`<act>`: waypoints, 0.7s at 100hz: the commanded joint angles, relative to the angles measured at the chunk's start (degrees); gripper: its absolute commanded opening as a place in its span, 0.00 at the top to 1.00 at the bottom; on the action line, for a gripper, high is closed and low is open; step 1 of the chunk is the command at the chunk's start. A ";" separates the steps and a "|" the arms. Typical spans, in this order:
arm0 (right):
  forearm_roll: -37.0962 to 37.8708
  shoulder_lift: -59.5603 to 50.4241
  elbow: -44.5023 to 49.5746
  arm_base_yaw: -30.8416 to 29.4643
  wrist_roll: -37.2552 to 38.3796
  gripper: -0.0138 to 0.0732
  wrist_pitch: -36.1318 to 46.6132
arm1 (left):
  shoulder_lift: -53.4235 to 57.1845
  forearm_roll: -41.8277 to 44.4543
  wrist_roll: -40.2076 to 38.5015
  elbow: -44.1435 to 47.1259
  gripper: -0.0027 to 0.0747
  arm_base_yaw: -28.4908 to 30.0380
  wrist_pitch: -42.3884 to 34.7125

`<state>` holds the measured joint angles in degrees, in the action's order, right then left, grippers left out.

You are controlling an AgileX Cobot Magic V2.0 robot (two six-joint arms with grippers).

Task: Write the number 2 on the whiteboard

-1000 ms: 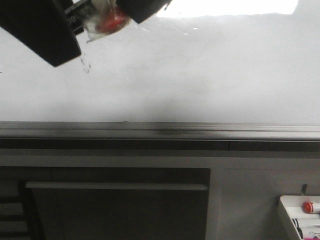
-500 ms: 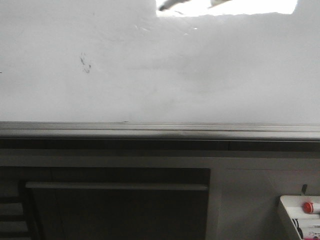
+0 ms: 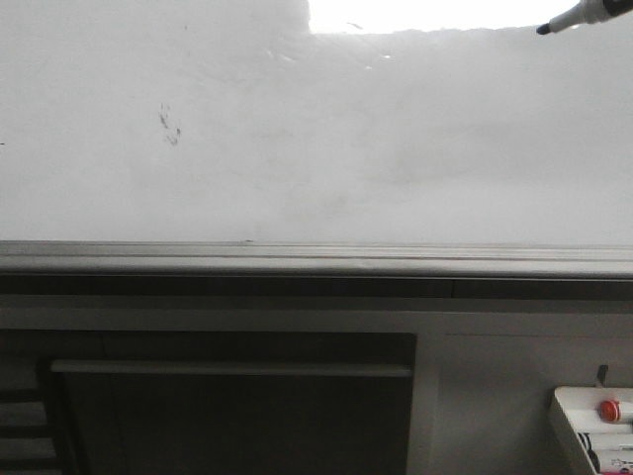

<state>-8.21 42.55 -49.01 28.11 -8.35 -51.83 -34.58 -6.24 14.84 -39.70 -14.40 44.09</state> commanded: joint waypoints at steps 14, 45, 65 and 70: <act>-6.89 1.85 -1.59 -0.33 0.17 0.82 7.92 | -0.03 -1.07 -0.67 -1.26 0.46 0.20 -4.71; -8.38 17.69 -7.97 -0.33 -2.53 0.82 7.76 | -0.03 -1.07 -0.67 -1.26 0.46 0.20 -6.24; -11.10 27.82 -18.81 -0.33 -8.89 0.82 -0.30 | -0.03 -1.07 -0.67 -1.26 0.46 0.20 -6.62; -11.81 30.79 -23.16 -0.80 -10.92 0.82 -6.37 | -0.03 -1.07 -0.67 -1.26 0.46 0.20 -6.93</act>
<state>-17.79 70.85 -64.95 27.98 -15.42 -53.02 -34.58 -6.47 14.62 -39.44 -14.40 41.76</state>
